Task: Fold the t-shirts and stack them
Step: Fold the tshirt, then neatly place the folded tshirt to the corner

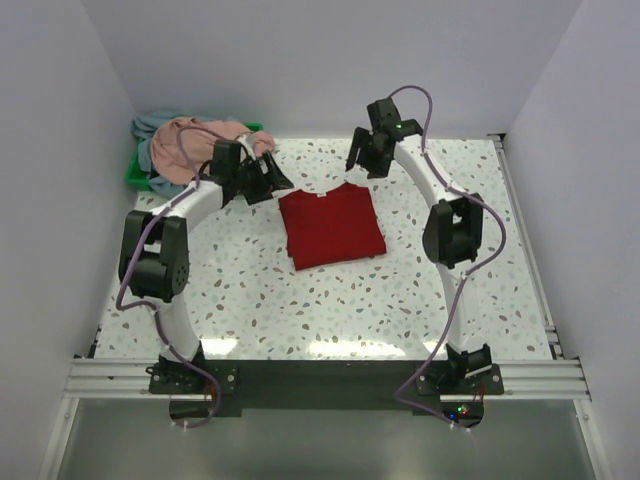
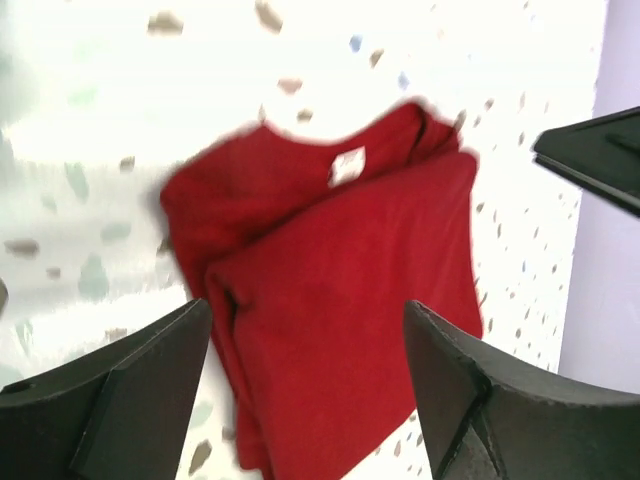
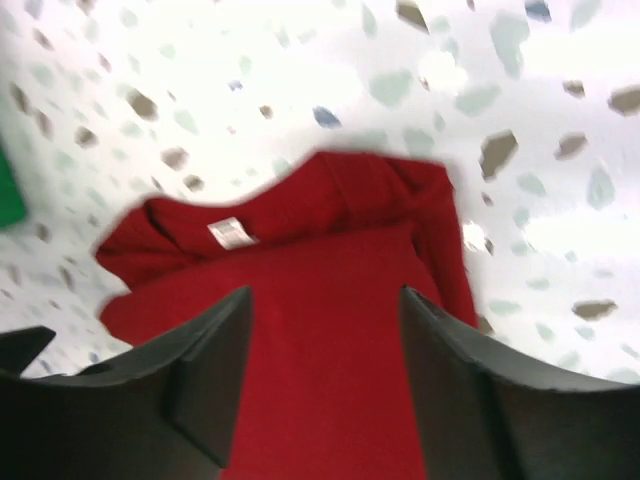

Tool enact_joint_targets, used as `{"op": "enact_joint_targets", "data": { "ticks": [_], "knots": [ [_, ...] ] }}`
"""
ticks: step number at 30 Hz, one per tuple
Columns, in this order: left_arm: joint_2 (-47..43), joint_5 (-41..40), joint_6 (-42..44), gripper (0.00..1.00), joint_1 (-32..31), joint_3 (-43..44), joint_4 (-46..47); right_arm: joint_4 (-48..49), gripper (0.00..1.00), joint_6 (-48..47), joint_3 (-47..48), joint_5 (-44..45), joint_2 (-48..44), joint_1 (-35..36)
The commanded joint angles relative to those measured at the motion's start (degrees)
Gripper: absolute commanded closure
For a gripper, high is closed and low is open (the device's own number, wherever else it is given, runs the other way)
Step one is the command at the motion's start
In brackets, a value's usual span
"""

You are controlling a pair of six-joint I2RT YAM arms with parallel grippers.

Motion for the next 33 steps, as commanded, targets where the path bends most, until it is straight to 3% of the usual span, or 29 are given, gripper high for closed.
{"op": "enact_joint_targets", "data": {
  "ticks": [1, 5, 14, 19, 33],
  "knots": [
    [-1.28, -2.71, 0.73, 0.18, 0.44, 6.42, 6.36, 3.26, 0.32, -1.06, 7.58, -3.82, -0.55, -0.31],
    [-2.77, -2.62, 3.53, 0.17, 0.0, 4.59, 3.64, 7.39, 0.25, -3.52, -1.96, -4.26, -7.38, -0.48],
    [-8.75, -3.77, 5.74, 0.18, -4.3, -9.47, 3.72, 14.33, 0.18, -9.42, -28.15, -9.62, -20.4, -0.57],
    [-8.76, -5.08, 6.0, 0.18, -7.21, -12.64, 3.37, 18.12, 0.14, -10.73, -37.58, -13.57, -25.24, -1.01],
    [-4.36, -7.64, 6.18, 0.3, -8.26, -12.91, 1.61, 22.69, 0.11, -11.44, -46.39, -22.72, -24.99, -5.58]
  ]
}}
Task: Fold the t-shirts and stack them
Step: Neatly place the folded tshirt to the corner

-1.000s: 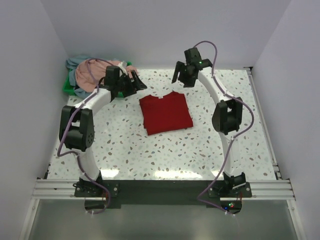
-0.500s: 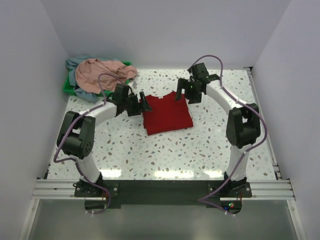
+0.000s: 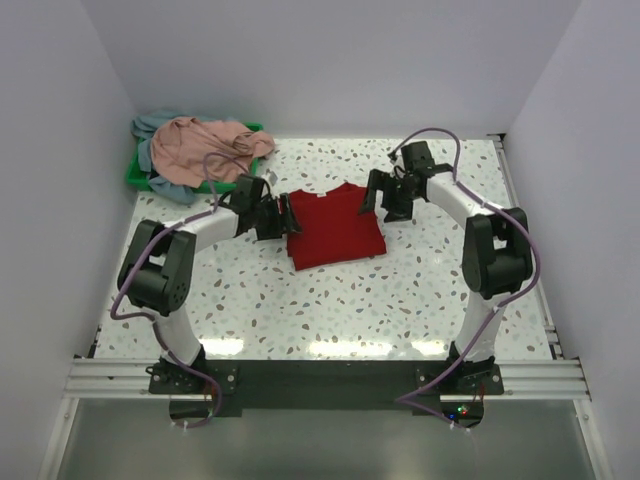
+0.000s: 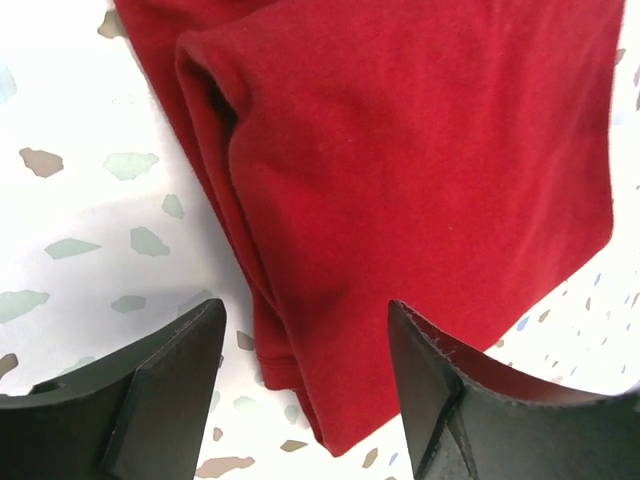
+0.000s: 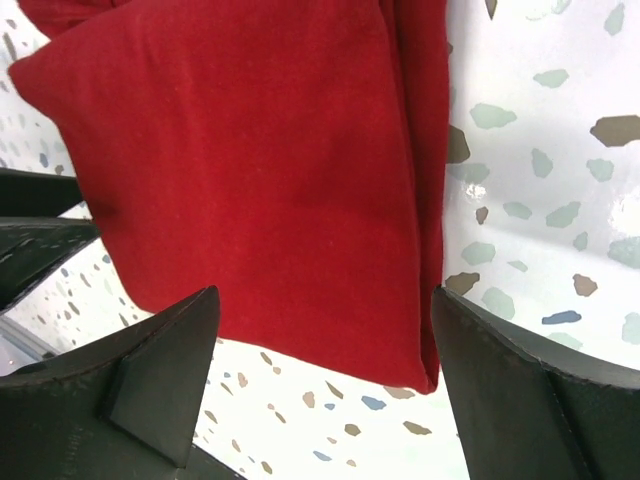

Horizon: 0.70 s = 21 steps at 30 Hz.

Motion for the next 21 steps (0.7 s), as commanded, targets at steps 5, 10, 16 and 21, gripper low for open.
{"op": "enact_joint_targets", "data": {
  "ticks": [5, 10, 16, 21],
  "knots": [
    [3.34, 1.31, 1.09, 0.35, -0.13, 1.15, 2.31, 3.77, 0.1, -1.41, -0.18, -3.83, 0.96, -1.21],
    [5.54, 2.28, 0.82, 0.53, -0.13, 2.29, 2.32, 5.0, 0.1, -1.06, 0.34, -5.68, 3.87, -2.44],
    [7.65, 2.89, 1.61, 0.7, -0.22, 3.52, 1.53, 6.93, 0.1, -1.58, 1.14, -7.0, 7.03, -3.23],
    [9.06, 4.04, 2.05, 0.83, -0.04, 4.31, 1.26, 8.6, 0.1, -1.58, 1.84, -8.05, 9.23, -4.11]
  ]
}}
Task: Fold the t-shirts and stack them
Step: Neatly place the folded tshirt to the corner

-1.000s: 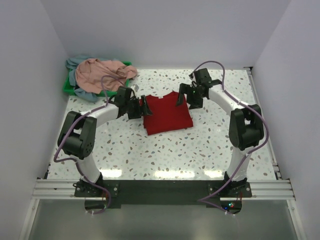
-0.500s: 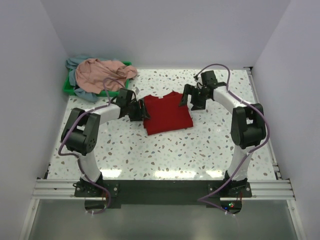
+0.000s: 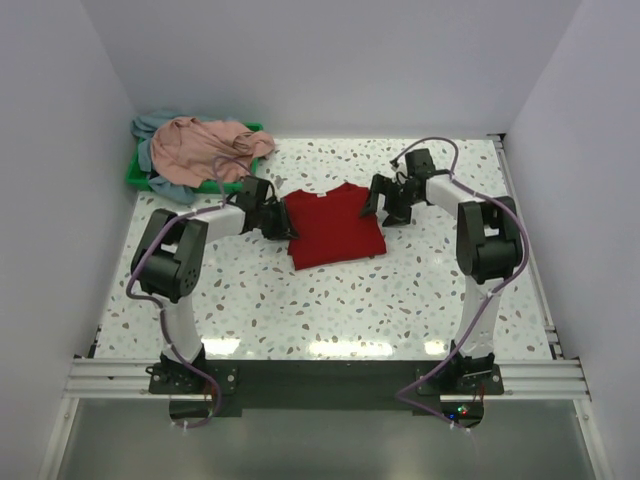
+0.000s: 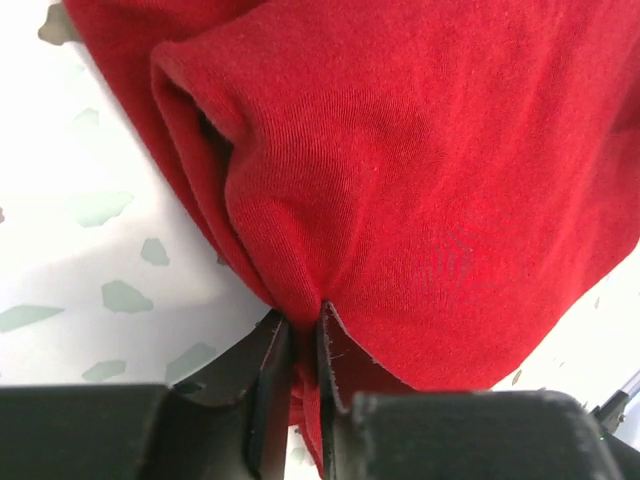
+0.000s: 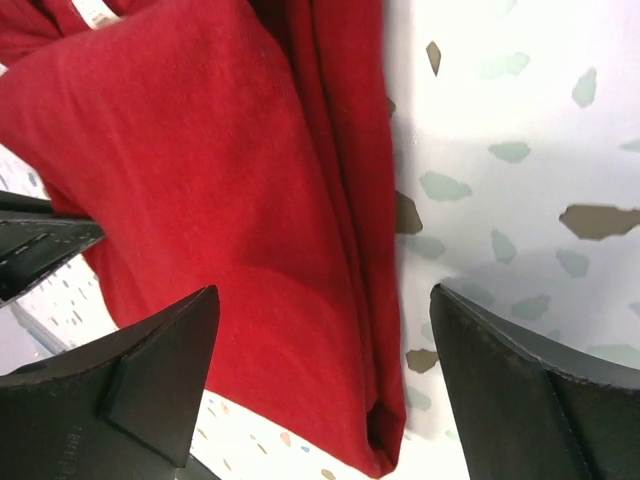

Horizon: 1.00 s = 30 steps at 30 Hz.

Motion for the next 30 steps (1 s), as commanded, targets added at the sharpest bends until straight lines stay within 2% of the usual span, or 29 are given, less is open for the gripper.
{"op": "enact_joint_targets", "data": {
  "ticks": [1, 9, 15, 24, 30],
  "knots": [
    [2.37, 1.13, 1.97, 0.84, -0.04, 1.67, -0.24, 3.34, 0.11, -1.3, 1.64, -1.74, 1.71, -0.38],
    [3.87, 2.36, 2.05, 0.86, 0.66, 2.11, -0.42, 5.53, 0.14, -0.6, 2.26, -2.27, 6.11, -0.11],
    [4.74, 3.15, 2.14, 0.87, 0.83, 2.63, -0.16, 5.97, 0.24, -0.6, 1.03, -1.13, 7.16, 0.33],
    [5.54, 4.47, 1.97, 0.85, 0.92, 3.07, 0.55, 3.95, 0.53, -2.35, 1.64, 0.81, 7.69, 1.12],
    [5.54, 5.44, 2.4, 0.76, 0.92, 3.34, 1.95, 3.43, 0.88, -2.62, 2.43, 1.6, 6.64, 1.12]
  ]
}}
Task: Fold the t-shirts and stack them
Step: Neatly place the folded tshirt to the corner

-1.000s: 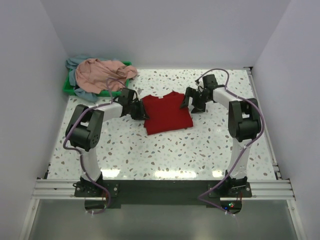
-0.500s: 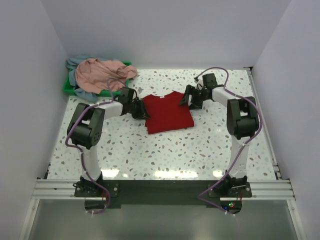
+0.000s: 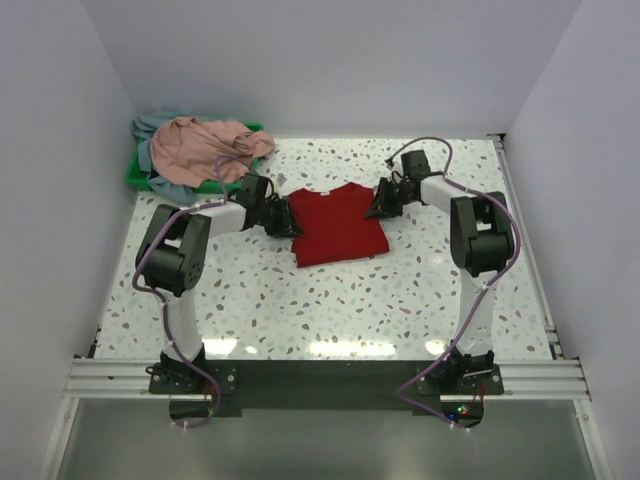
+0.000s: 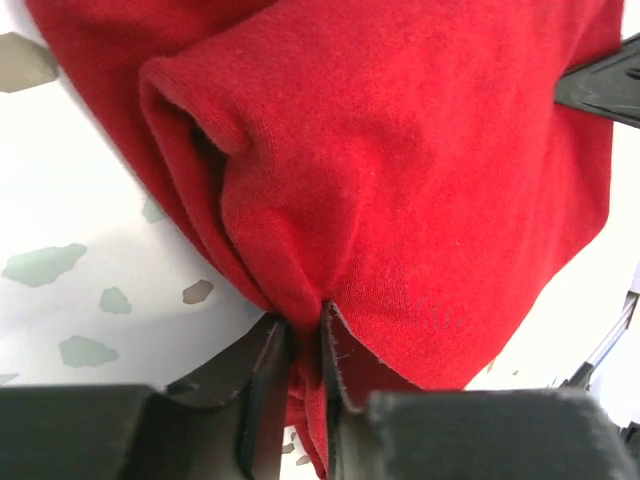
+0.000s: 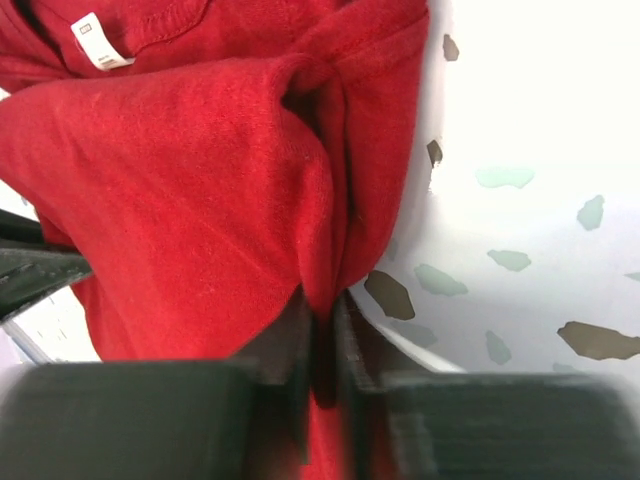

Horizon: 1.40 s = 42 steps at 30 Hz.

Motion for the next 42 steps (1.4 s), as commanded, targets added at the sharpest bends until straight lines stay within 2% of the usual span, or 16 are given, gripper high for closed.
{"op": "enact_joint_targets", "data": {
  "ticks": [1, 3, 4, 6, 7, 10, 14, 22, 34, 42],
  "knots": [
    [2.02, -0.83, 2.45, 0.7, -0.06, 0.91, 0.53, -2.72, 0.98, -1.61, 0.34, 3.74, 0.91, 0.64],
    [1.5, -0.75, 2.89, 0.61, -0.06, 1.09, 0.44, -3.24, 1.0, -1.79, 0.86, 5.76, -0.14, 0.72],
    [1.14, -0.75, 3.06, 0.5, -0.06, 1.17, 0.44, -4.12, 1.0, -1.96, 1.13, 6.55, -0.58, 0.72],
    [-0.17, -0.83, 3.76, 0.38, -0.06, 1.0, 0.18, -5.7, 1.0, -2.58, 2.79, 10.59, -1.37, 0.64],
    [-0.88, -1.27, 4.12, 0.27, -0.06, 1.09, 0.01, -7.79, 1.0, -3.45, 3.58, 11.99, -1.55, 0.64],
    [-3.34, -1.45, 5.43, 0.1, 0.11, 1.09, -0.61, -12.27, 1.0, -5.03, 6.66, 19.46, -1.55, 0.64],
    [-5.97, -1.27, 6.05, 0.04, 0.47, 1.09, -1.49, -16.25, 1.0, -7.15, 10.78, 27.37, -0.76, 0.55],
    [-9.93, -1.1, 5.88, 0.02, 0.91, 0.91, -2.1, -21.79, 1.0, -7.77, 16.33, 41.25, 1.7, -1.38],
    [-10.55, -5.75, 5.09, 0.01, 1.35, 3.29, -5.71, -25.31, 1.0, -8.82, 30.03, 50.94, 9.78, -10.08],
    [-10.72, -7.07, 4.91, 0.01, 1.43, 3.55, -8.87, -21.71, 1.0, -10.31, 37.68, 58.05, 14.7, -12.9]
  ]
}}
